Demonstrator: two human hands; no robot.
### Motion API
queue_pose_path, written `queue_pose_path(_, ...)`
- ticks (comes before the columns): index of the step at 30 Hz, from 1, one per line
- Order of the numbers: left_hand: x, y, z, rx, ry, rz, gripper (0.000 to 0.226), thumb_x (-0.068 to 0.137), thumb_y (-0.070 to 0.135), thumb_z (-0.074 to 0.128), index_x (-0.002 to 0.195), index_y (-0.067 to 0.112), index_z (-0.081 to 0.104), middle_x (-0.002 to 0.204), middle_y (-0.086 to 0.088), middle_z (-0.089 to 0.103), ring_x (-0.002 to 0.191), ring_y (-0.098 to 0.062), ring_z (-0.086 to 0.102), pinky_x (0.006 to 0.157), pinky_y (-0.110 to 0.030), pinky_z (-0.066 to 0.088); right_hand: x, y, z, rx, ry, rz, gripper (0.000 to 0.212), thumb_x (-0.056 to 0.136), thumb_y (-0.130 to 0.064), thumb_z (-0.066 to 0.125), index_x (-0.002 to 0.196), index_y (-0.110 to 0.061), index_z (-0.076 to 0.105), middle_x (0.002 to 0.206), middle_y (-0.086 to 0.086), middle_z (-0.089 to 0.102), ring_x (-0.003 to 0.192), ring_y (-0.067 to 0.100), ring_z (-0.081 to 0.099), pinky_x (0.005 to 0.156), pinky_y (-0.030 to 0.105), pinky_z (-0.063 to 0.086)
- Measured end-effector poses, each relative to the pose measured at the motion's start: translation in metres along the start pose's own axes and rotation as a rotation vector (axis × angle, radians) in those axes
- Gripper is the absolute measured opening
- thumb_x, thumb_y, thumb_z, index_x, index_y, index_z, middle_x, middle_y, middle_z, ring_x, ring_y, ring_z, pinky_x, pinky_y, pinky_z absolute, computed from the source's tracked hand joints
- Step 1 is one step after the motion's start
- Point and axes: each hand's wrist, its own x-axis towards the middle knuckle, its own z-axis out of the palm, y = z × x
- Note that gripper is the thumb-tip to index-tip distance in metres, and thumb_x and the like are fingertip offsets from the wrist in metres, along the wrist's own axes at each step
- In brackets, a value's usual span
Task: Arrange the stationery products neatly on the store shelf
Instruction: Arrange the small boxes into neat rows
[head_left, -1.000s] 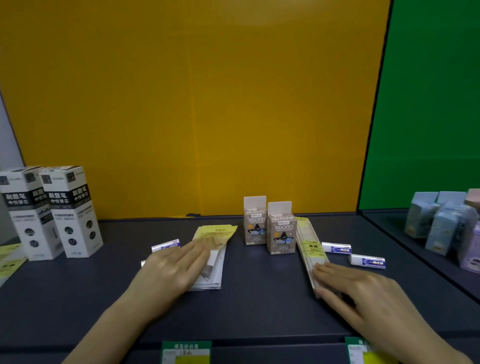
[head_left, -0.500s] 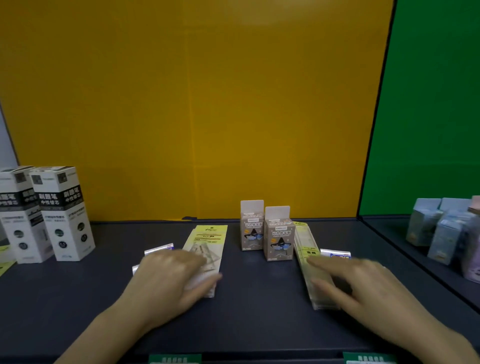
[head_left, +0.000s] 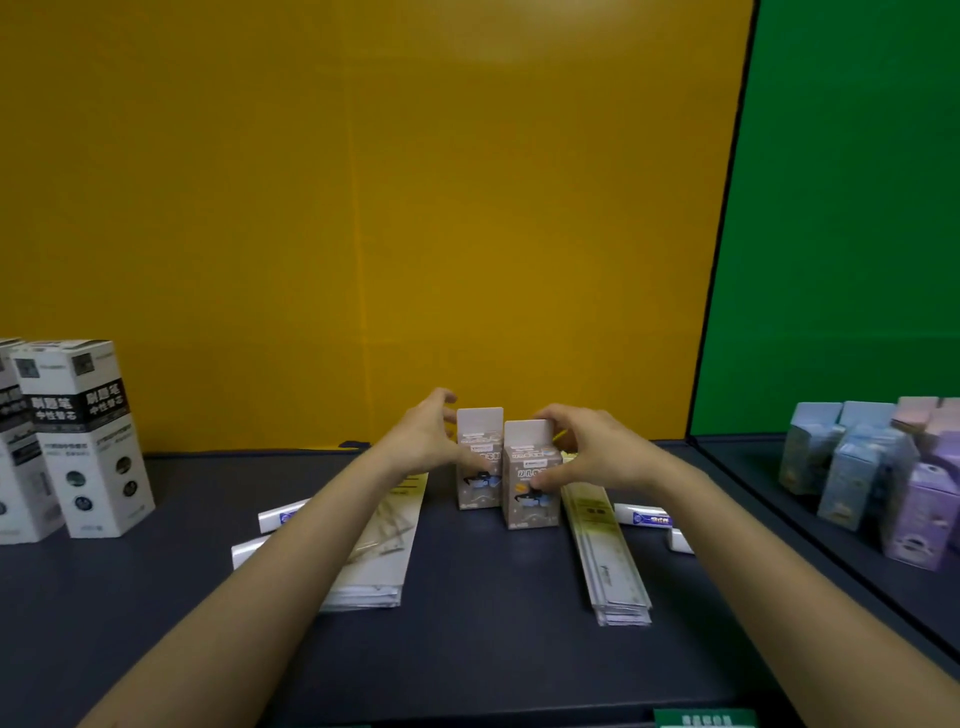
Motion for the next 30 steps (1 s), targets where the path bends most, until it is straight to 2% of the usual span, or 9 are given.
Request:
queue_pose_path(2,0.002,-0.007,0.002,-0.018,-0.014,0.035,0.067,0.060,0.014,0.083,0.118,0.006,0.049,0.103,-0.008,0.060,0.089,-0.023,0.059,0.077,-0.035,0.049,-0.001,0.000,0.002,0.037,0.003,-0.006,0.053,0.070,-0.019,0.079,0.115,-0.021,0.053,0.112,0.001,0.062,0.098,0.017,0.060,0.078,0.028,0.050)
queue_pose_path(4,-0.001,-0.009,0.004,0.005,0.011,0.091,0.049,0.062,0.011,0.082,0.105,0.004,0.060,0.085,-0.003,0.062,0.071,-0.016,0.057,0.065,-0.029,0.046,-0.002,0.000,0.002,0.056,0.000,-0.016,0.043,0.070,-0.018,0.079,0.104,-0.023,0.054,0.107,0.003,0.064,0.094,0.018,0.062,0.079,0.033,0.052)
queue_pose_path(7,-0.006,-0.005,0.001,0.014,0.111,0.179,0.042,0.062,0.009,0.081,0.099,0.006,0.063,0.087,-0.007,0.067,0.067,-0.013,0.057,0.063,-0.027,0.049,-0.009,-0.002,-0.004,0.105,0.047,-0.057,0.038,0.071,-0.015,0.079,0.099,-0.021,0.055,0.104,0.004,0.065,0.094,0.021,0.064,0.082,0.038,0.053)
queue_pose_path(10,-0.015,0.009,-0.008,0.001,0.210,0.285,0.039,0.060,0.007,0.082,0.094,0.009,0.064,0.079,0.000,0.065,0.065,-0.004,0.056,0.054,-0.009,0.044,-0.023,-0.007,-0.016,0.143,0.132,-0.097,0.040,0.071,-0.017,0.079,0.103,-0.018,0.055,0.099,-0.001,0.065,0.094,0.018,0.065,0.082,0.035,0.053)
queue_pose_path(14,-0.030,0.038,-0.010,-0.021,0.228,0.395,0.039,0.058,0.006,0.082,0.090,0.013,0.062,0.080,-0.001,0.064,0.069,-0.008,0.057,0.059,-0.009,0.046,-0.054,-0.006,-0.039,0.147,0.246,-0.132,0.044,0.069,-0.017,0.080,0.105,-0.019,0.055,0.102,0.003,0.067,0.094,0.018,0.066,0.085,0.039,0.054)
queue_pose_path(19,-0.042,0.099,0.012,-0.037,0.152,0.451,0.043,0.057,0.008,0.082,0.094,0.009,0.059,0.081,0.003,0.063,0.074,-0.008,0.059,0.063,-0.008,0.048,-0.108,0.013,-0.083,0.112,0.348,-0.109,0.045,0.070,-0.020,0.079,0.108,-0.020,0.055,0.107,0.002,0.067,0.097,0.014,0.065,0.088,0.039,0.053)
queue_pose_path(27,-0.053,0.196,0.105,-0.077,0.126,0.541,0.044,0.060,0.012,0.081,0.099,0.011,0.060,0.096,-0.004,0.066,0.080,-0.013,0.061,0.069,-0.023,0.051,-0.199,0.084,-0.166,0.066,0.420,-0.058,0.044,0.069,-0.018,0.079,0.106,-0.019,0.056,0.104,0.001,0.069,0.097,0.014,0.066,0.091,0.038,0.052)
queue_pose_path(30,-0.058,0.230,0.143,-0.081,0.142,0.543,0.043,0.062,0.015,0.080,0.099,0.011,0.060,0.098,-0.005,0.066,0.081,-0.013,0.061,0.071,-0.026,0.051,-0.232,0.122,-0.201,0.060,0.434,-0.035,0.042,0.070,-0.015,0.079,0.106,-0.017,0.056,0.103,0.003,0.069,0.097,0.015,0.067,0.090,0.042,0.053)
